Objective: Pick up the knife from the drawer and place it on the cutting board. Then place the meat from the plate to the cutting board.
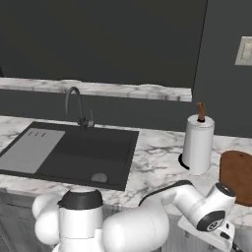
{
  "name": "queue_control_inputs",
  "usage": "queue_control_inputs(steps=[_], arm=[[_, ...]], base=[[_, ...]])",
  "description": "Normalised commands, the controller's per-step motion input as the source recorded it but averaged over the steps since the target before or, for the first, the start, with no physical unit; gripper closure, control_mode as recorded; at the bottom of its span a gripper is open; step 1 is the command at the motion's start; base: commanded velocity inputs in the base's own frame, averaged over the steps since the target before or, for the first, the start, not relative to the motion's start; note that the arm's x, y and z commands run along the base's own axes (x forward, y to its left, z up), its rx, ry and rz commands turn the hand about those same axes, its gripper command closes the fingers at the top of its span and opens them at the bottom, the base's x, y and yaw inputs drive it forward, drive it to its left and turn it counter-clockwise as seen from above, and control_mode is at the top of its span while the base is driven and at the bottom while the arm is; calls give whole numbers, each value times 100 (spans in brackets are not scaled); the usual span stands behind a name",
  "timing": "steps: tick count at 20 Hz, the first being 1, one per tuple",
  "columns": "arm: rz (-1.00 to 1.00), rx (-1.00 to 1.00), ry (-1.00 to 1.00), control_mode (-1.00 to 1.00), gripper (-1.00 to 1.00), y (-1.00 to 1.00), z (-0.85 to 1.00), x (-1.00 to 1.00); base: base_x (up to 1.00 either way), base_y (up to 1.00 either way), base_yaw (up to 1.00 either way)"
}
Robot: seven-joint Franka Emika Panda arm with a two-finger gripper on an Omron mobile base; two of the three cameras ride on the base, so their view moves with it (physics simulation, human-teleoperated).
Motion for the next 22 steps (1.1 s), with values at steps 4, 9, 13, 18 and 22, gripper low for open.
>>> queue_control_inputs(steps=[4, 9, 13, 18, 22], arm=[[0, 0, 1, -100, -100, -33, -20, -2], [0, -1, 8, -100, -100, -12, -33, 0], [0, 0, 10, -100, -100, -11, -54, 0], [0, 0, 4, -100, -100, -21, -57, 0], [0, 3, 0, -100, -100, -36, -34, -21]], base=[[0, 0, 0], [0, 0, 0], [0, 0, 0], [0, 0, 0], [0, 0, 0]])
